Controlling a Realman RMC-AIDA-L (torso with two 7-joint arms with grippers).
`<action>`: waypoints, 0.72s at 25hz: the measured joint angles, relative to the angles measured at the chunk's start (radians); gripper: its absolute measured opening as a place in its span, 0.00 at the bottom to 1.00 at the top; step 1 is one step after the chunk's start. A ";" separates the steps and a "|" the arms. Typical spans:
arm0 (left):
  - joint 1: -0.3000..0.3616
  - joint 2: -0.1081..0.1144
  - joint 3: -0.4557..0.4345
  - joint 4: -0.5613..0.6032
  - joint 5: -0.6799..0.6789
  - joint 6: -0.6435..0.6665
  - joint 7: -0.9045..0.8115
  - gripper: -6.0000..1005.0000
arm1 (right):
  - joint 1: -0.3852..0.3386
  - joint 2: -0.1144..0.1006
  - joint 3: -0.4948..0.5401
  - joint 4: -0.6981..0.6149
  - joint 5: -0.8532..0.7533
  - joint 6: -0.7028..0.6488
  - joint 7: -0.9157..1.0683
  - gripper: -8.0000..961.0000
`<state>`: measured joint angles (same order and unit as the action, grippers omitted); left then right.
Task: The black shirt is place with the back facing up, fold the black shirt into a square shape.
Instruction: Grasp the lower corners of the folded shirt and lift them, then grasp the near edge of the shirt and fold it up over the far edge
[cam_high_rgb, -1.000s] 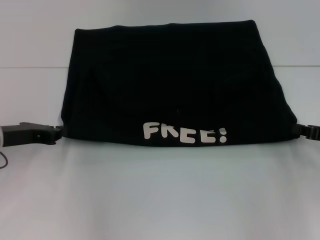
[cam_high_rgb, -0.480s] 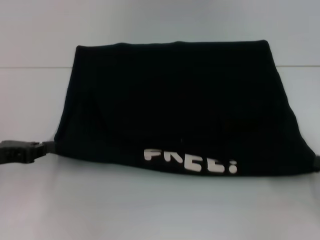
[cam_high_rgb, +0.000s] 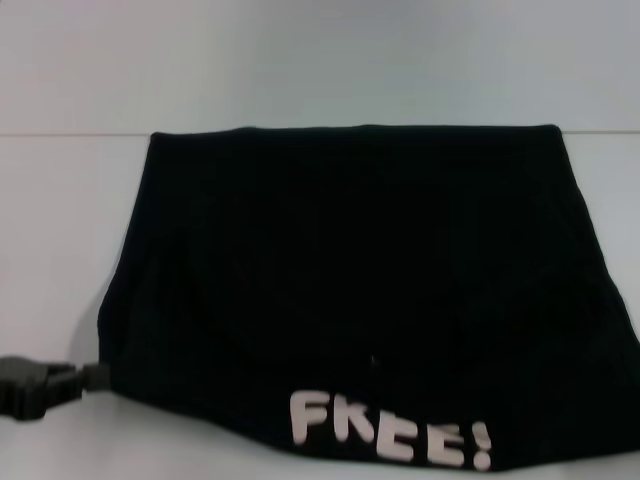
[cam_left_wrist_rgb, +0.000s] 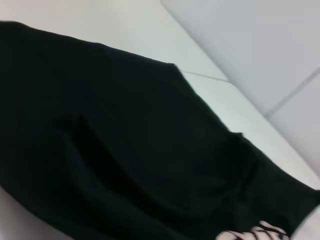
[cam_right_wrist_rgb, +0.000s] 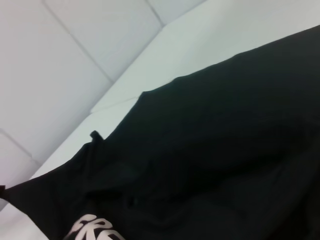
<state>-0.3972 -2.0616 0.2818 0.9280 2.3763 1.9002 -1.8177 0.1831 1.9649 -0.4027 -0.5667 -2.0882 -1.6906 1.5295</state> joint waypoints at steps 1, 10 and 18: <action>0.004 0.000 -0.006 0.000 0.009 0.023 0.007 0.01 | -0.011 0.000 0.001 0.000 -0.001 -0.015 -0.011 0.04; 0.040 -0.002 -0.065 0.002 0.086 0.146 0.053 0.01 | -0.064 0.005 0.045 0.007 -0.072 -0.118 -0.055 0.03; 0.039 -0.004 -0.070 0.001 0.097 0.150 0.053 0.01 | -0.072 0.012 0.123 0.007 -0.105 -0.164 -0.104 0.03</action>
<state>-0.3581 -2.0659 0.2118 0.9290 2.4737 2.0498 -1.7649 0.1107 1.9766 -0.2796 -0.5600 -2.1930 -1.8548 1.4252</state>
